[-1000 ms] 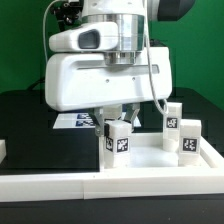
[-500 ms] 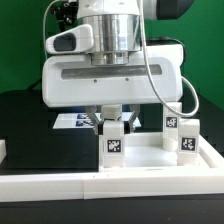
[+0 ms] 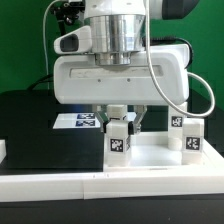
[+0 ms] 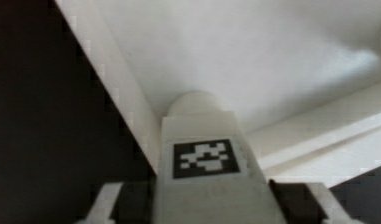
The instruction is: Assemble square table
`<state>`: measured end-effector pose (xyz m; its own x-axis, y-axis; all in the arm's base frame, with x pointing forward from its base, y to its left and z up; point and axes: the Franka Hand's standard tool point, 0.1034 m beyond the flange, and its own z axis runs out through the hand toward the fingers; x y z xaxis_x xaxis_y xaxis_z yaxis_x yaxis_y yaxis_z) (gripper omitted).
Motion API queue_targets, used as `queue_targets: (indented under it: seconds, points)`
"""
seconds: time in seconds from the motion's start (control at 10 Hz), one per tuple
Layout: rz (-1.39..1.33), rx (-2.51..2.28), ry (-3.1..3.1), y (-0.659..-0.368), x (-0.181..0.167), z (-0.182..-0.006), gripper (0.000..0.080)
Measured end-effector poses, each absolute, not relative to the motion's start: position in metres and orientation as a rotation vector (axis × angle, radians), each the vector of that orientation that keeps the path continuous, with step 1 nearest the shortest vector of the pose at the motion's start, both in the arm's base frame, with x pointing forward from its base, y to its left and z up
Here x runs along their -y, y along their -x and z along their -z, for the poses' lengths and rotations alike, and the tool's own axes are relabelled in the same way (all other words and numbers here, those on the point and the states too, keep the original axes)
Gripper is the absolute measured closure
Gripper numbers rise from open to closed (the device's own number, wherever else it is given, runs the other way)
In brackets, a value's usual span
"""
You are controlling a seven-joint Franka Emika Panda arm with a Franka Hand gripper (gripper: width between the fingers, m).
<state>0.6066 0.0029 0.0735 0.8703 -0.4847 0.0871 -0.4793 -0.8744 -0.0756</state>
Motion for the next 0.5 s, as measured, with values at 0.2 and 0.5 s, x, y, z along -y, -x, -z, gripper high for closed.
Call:
queue_targets:
  seconds: [0.2,0.5]
  points:
    - [0.153,-1.051,2.913,-0.6044,-0.0037,-0.0735,0.0479]
    - [0.145,-1.158,2.878,-0.6030,-0.0041,-0.0734,0.0477]
